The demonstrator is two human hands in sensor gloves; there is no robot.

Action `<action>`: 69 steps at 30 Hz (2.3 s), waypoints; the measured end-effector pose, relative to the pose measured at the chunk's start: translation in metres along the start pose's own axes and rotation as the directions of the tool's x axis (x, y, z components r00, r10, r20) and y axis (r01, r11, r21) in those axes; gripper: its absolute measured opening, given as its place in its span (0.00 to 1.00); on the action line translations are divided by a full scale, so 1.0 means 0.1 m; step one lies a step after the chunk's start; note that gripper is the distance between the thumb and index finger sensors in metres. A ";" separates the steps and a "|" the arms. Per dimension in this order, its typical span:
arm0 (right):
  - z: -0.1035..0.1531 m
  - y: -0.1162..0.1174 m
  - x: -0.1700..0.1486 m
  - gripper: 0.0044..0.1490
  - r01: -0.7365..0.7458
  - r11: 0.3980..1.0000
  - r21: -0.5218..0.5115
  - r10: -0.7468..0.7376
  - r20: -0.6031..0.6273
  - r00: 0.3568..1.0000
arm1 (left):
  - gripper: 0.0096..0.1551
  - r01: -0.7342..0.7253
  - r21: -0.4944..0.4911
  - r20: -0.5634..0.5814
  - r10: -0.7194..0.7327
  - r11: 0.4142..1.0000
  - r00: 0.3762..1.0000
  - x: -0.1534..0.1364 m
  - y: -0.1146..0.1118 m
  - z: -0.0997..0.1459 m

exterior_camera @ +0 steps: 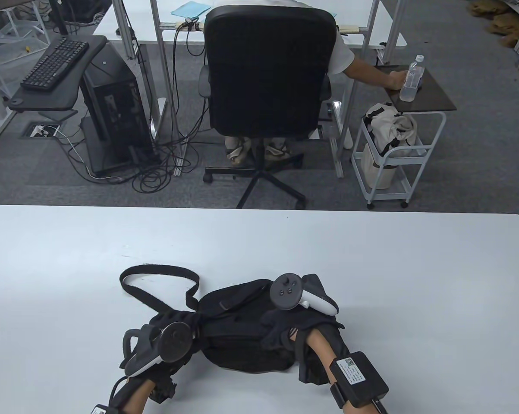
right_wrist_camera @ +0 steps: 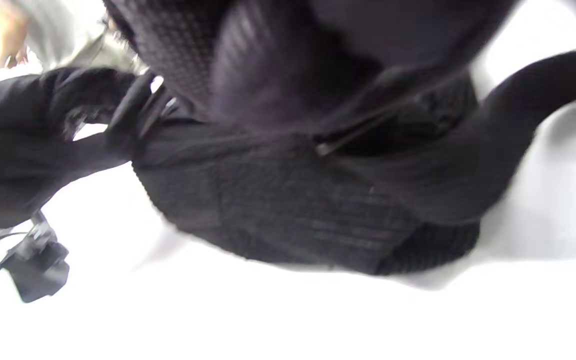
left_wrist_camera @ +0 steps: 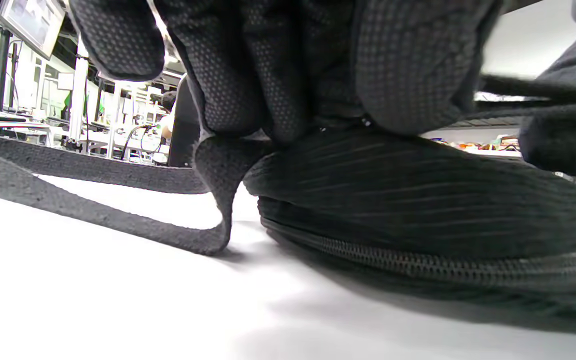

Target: Pull shoulder strap to tighten

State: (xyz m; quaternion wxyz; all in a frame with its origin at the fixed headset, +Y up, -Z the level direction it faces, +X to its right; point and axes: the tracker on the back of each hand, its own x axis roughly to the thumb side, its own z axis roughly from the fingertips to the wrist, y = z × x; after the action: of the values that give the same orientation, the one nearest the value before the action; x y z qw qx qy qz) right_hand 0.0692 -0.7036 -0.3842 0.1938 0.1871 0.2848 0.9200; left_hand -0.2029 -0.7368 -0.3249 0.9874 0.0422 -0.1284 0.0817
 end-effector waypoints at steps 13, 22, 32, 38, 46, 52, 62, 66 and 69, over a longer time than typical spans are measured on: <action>0.08 -0.09 -0.14 0.28 0.015 0.998 0.064 -0.012 -0.059 0.998 | 0.36 -0.007 0.006 0.000 0.007 1.000 1.000 -0.01 -0.01 -0.01; 0.18 -0.14 -0.21 0.28 0.026 0.998 0.063 -0.023 -0.045 0.999 | 0.36 -0.037 0.008 -0.010 0.038 0.999 0.999 -0.07 0.00 0.00; 0.34 -0.17 -0.38 0.30 0.087 0.992 0.094 -0.087 -0.006 0.996 | 0.36 0.004 0.012 -0.012 -0.004 1.000 1.000 -0.05 0.00 -0.01; 0.45 -0.18 -0.50 0.30 0.084 0.995 0.051 -0.084 0.004 0.996 | 0.36 0.021 0.008 -0.027 -0.020 1.000 0.999 -0.09 -0.01 0.00; 0.62 -0.16 -0.66 0.32 0.065 0.998 -0.003 -0.065 0.008 0.998 | 0.36 0.028 -0.017 -0.008 -0.028 0.999 1.000 -0.05 -0.07 -0.02; 0.68 -0.07 -0.86 0.39 0.053 0.987 -0.151 -0.046 0.046 0.998 | 0.36 0.024 -0.018 -0.004 -0.024 1.000 1.000 0.02 -0.10 -0.02; 0.78 0.09 -1.25 0.49 0.310 0.909 -0.278 -0.269 0.177 0.947 | 0.37 0.036 -0.007 -0.027 -0.036 0.999 0.999 0.01 -0.13 -0.02; 0.86 0.08 -1.40 0.47 0.364 0.855 -0.368 -0.320 0.178 0.931 | 0.42 0.009 -0.016 -0.039 -0.009 1.000 0.999 -0.04 -0.13 -0.01; 0.96 0.04 -1.39 0.46 0.285 0.852 -0.438 -0.257 0.124 0.958 | 0.46 -0.008 -0.012 -0.042 0.007 1.000 0.999 -0.05 -0.10 0.00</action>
State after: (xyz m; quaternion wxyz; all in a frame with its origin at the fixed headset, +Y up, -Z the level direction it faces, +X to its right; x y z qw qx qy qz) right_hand 0.2308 -0.7277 -0.3406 0.3683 0.1229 0.0808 0.9180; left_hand -0.2064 -0.7470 -0.3271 0.9898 0.0342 -0.1084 0.0855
